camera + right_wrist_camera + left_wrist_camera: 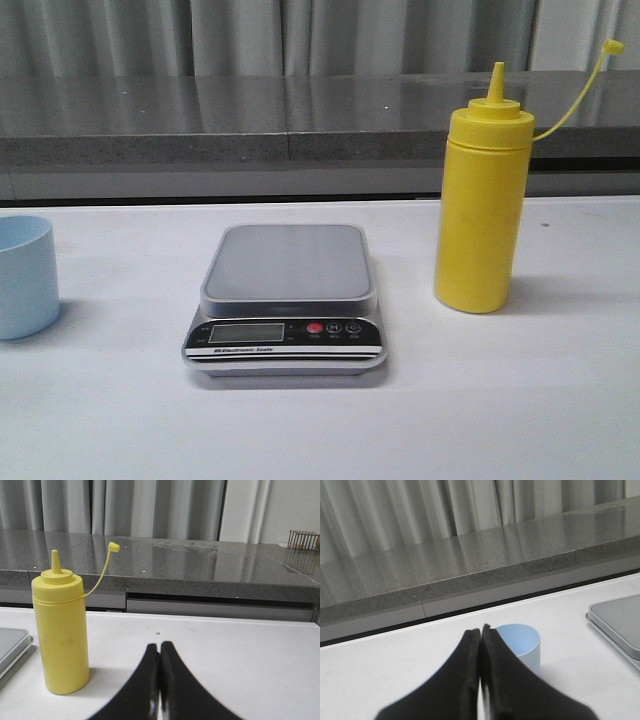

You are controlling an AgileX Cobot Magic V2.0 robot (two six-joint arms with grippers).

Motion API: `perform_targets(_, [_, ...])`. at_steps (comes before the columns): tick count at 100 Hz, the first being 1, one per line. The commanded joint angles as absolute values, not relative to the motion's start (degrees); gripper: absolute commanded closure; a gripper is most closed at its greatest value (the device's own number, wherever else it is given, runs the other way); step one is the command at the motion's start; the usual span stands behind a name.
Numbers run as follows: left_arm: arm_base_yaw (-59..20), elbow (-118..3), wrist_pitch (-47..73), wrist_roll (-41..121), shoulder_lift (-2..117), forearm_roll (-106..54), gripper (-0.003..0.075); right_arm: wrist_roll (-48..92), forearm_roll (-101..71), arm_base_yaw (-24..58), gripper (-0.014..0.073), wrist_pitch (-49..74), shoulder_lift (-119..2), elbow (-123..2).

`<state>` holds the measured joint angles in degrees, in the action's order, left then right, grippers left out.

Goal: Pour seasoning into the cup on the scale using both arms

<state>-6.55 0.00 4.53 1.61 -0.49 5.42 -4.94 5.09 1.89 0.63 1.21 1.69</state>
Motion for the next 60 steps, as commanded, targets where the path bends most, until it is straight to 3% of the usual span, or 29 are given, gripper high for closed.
perform_targets(1, [-6.9,0.6,0.0,1.6,-1.6,4.8,0.0738,-4.4,5.7,2.0,0.0660,-3.4,1.6,1.6])
perform_targets(34, [-6.9,-1.5,0.0,1.6,-1.4,2.8,0.0738,-4.4,5.7,2.0,0.0660,-3.4,1.6,1.6])
perform_targets(60, [-6.9,-16.0,15.4,1.6,6.1,-3.2,0.0738,-4.4,5.7,2.0,0.0660,-3.4,1.6,1.6])
